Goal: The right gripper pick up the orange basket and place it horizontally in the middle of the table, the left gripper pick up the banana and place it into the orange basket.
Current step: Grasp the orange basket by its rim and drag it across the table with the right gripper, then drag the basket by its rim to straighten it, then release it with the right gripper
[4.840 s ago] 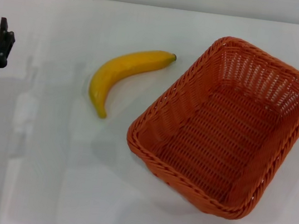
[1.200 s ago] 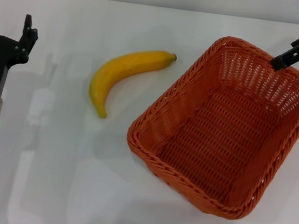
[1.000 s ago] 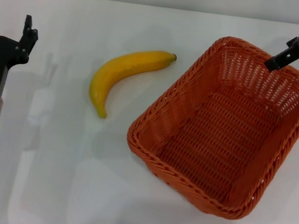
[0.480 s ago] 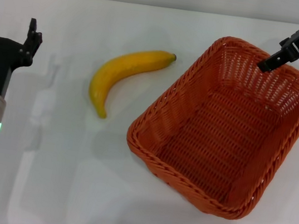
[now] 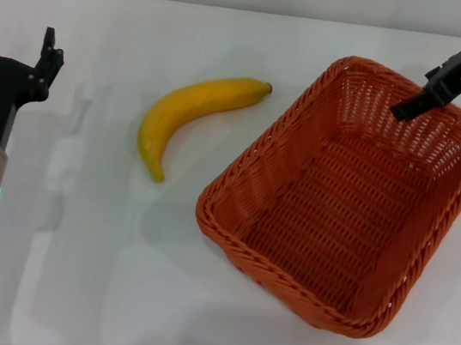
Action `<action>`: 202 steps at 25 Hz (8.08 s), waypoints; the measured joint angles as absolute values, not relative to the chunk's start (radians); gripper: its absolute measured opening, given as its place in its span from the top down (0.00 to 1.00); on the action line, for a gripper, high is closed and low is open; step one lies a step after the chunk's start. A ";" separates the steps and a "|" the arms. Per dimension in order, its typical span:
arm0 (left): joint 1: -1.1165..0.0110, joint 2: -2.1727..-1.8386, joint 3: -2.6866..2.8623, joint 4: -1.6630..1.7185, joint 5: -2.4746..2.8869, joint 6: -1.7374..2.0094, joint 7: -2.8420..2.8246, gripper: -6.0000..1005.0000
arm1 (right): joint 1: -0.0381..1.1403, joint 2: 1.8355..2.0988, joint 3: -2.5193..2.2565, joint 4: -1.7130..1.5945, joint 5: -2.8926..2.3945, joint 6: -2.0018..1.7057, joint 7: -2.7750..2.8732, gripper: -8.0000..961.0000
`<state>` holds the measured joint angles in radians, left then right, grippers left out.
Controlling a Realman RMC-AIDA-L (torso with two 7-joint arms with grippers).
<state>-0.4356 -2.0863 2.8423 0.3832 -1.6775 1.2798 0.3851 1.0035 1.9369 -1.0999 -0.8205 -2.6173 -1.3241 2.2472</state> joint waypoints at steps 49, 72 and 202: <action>-0.441 -2.085 2.842 0.368 -1.670 1.253 0.377 0.16 | 0.882 1.971 -1.174 -0.932 -2.653 -1.309 2.258 0.66; -0.457 -2.085 2.842 0.360 -1.650 1.253 0.376 0.16 | 0.978 1.877 -0.872 -0.827 -2.640 -1.645 2.351 0.81; -0.501 -2.085 2.830 0.333 -1.652 1.227 0.376 0.16 | 0.661 1.907 -0.626 -0.637 -2.135 -1.279 2.296 0.82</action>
